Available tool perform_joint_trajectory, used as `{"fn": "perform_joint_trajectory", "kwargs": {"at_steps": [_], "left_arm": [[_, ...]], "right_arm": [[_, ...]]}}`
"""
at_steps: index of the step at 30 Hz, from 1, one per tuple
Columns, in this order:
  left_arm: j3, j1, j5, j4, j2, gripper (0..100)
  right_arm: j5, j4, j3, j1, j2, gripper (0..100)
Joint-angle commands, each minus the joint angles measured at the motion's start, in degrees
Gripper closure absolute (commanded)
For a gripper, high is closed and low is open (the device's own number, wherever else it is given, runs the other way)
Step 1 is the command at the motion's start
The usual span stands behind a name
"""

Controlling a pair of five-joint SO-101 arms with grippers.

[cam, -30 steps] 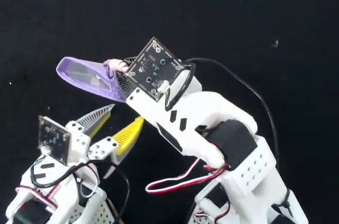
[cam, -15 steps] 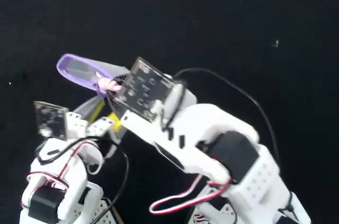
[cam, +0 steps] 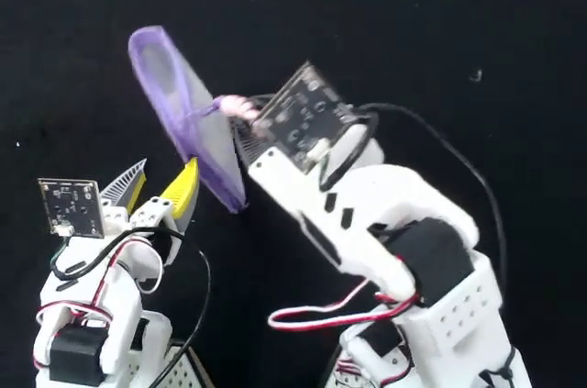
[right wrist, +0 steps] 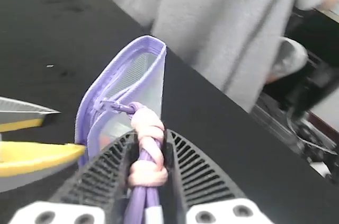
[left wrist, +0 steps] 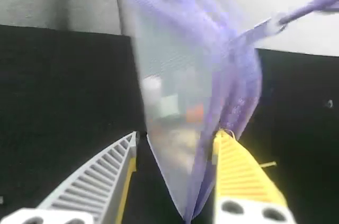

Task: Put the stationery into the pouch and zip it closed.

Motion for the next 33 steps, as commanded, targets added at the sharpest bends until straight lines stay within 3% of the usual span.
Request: {"fn": "perform_joint_trajectory", "kwargs": {"at_steps": [1, 8, 16, 20, 25, 33], "left_arm": [[1.36, -1.01, -0.70, -0.18, 0.53, 77], [2.68, 0.40, -0.44, 0.09, 0.44, 77], [-6.99, 16.22, -0.53, 4.92, 0.44, 76], [-6.29, 19.74, -0.26, 0.18, 0.44, 76], [-0.04, 19.12, 3.43, -11.96, 0.97, 76], [7.08, 10.15, 5.10, -24.00, 1.14, 77]], "right_arm": [[-0.09, 1.49, -2.15, 3.16, -2.07, 98.8], [-0.09, 2.46, -2.07, 3.16, -1.71, 98.8], [-0.09, 2.37, -2.15, 3.16, -1.63, 98.8], [-0.09, 2.37, -2.07, 3.16, -1.63, 98.8], [-0.09, 2.29, -2.07, 2.81, -1.63, 98.8], [-0.09, 0.26, 0.48, -1.14, -1.89, 98.8]]}}
